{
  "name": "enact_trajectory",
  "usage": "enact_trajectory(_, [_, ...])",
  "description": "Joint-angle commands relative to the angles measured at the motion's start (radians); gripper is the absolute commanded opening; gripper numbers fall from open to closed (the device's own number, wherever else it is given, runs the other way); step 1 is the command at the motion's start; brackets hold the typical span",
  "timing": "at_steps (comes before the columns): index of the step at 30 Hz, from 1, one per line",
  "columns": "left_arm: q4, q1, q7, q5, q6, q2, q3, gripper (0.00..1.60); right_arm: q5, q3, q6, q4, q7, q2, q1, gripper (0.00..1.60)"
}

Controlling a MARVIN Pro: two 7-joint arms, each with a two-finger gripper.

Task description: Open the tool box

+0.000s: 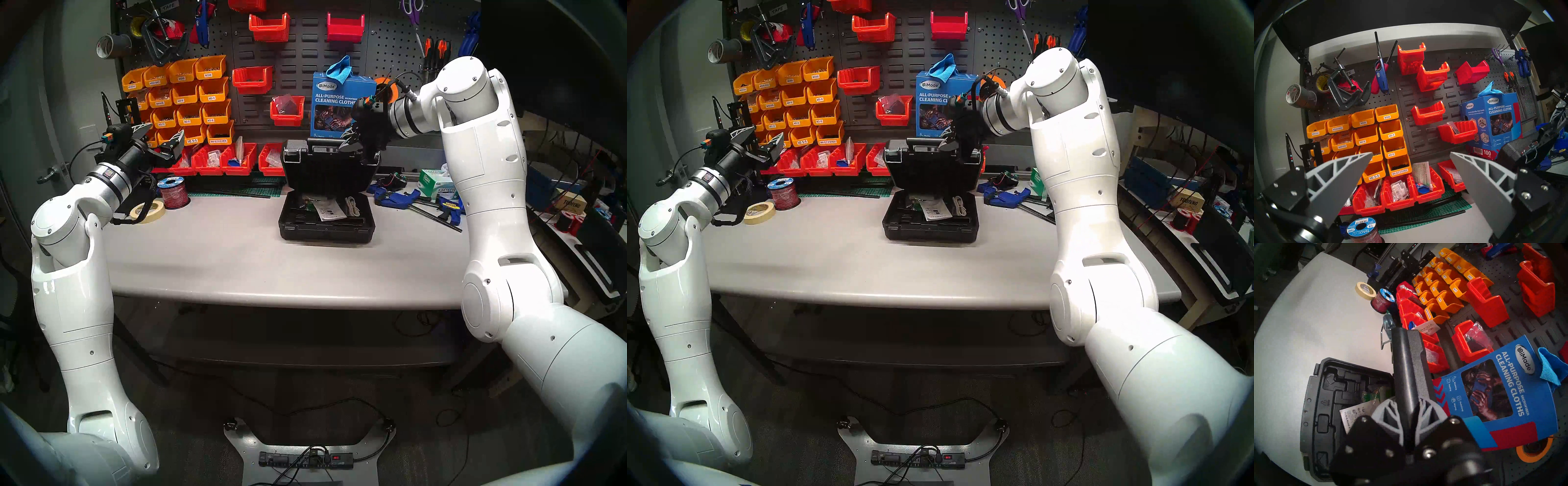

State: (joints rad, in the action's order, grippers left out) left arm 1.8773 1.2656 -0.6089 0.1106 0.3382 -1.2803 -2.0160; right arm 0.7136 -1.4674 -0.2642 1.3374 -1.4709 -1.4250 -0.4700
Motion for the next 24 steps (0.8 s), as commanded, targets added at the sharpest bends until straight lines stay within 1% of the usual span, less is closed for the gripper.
enact_trajectory(1, [0.008,-0.007,-0.001,0.004,-0.002,0.001,-0.002,1.6,0.002,-0.026,-0.04,-0.017,0.015,-0.045,0.121,0.0])
enact_trajectory(2, [0.008,-0.007,-0.001,0.004,-0.002,0.001,-0.002,1.6,0.002,-0.026,-0.04,-0.017,0.015,-0.045,0.121,0.0])
enact_trajectory(3, [0.008,-0.007,-0.001,0.004,-0.002,0.001,-0.001,1.6,0.01,-0.021,-0.051,-0.055,0.013,-0.045,0.161,0.0])
enact_trajectory(4, [0.008,-0.007,0.0,0.004,-0.002,0.002,-0.001,1.6,0.011,-0.034,-0.052,-0.034,0.026,-0.049,0.128,0.0])
enact_trajectory(5, [0.008,-0.007,0.0,0.004,-0.002,0.002,-0.001,1.6,0.018,-0.035,-0.061,-0.059,0.028,-0.048,0.147,0.0])
enact_trajectory(6, [0.008,-0.007,0.0,0.004,-0.002,0.002,-0.001,1.6,0.021,-0.04,-0.063,-0.061,0.035,-0.048,0.139,0.0])
enact_trajectory(9, [0.008,-0.006,0.001,0.005,-0.002,0.002,-0.001,1.6,0.041,-0.05,-0.084,-0.128,0.047,-0.041,0.177,0.0])
enact_trajectory(10, [0.008,-0.006,0.001,0.005,-0.002,0.003,-0.001,1.6,0.045,-0.057,-0.086,-0.136,0.053,-0.038,0.172,0.0])
enact_trajectory(12, [0.008,-0.006,0.001,0.005,-0.002,0.003,0.0,1.6,0.057,-0.064,-0.104,-0.201,0.058,-0.029,0.211,0.0])
enact_trajectory(13, [0.008,-0.006,0.002,0.005,-0.002,0.003,0.0,1.6,0.06,-0.076,-0.109,-0.198,0.069,-0.025,0.192,0.0])
enact_trajectory(14, [0.008,-0.006,0.002,0.006,-0.002,0.003,0.0,1.6,0.061,-0.079,-0.113,-0.219,0.067,-0.018,0.205,0.0])
enact_trajectory(15, [0.008,-0.006,0.002,0.006,-0.002,0.003,0.0,1.6,0.068,-0.085,-0.126,-0.259,0.071,-0.013,0.226,0.0])
enact_trajectory(18, [0.009,-0.006,0.002,0.007,-0.002,0.004,0.0,1.6,0.083,-0.098,-0.157,-0.323,0.072,0.008,0.26,0.0])
enact_trajectory(19, [0.009,-0.006,0.002,0.007,-0.002,0.004,0.0,1.6,0.083,-0.098,-0.157,-0.323,0.072,0.008,0.26,0.0])
enact_trajectory(21, [0.009,-0.006,0.003,0.008,-0.002,0.004,0.0,1.6,0.091,-0.117,-0.186,-0.369,0.076,0.029,0.262,0.0])
enact_trajectory(23, [0.009,-0.006,0.003,0.008,-0.002,0.004,0.0,1.6,0.093,-0.123,-0.194,-0.38,0.076,0.037,0.262,0.0])
enact_trajectory(24, [0.009,-0.006,0.003,0.009,-0.003,0.004,0.0,1.6,0.097,-0.128,-0.204,-0.415,0.079,0.042,0.277,0.0])
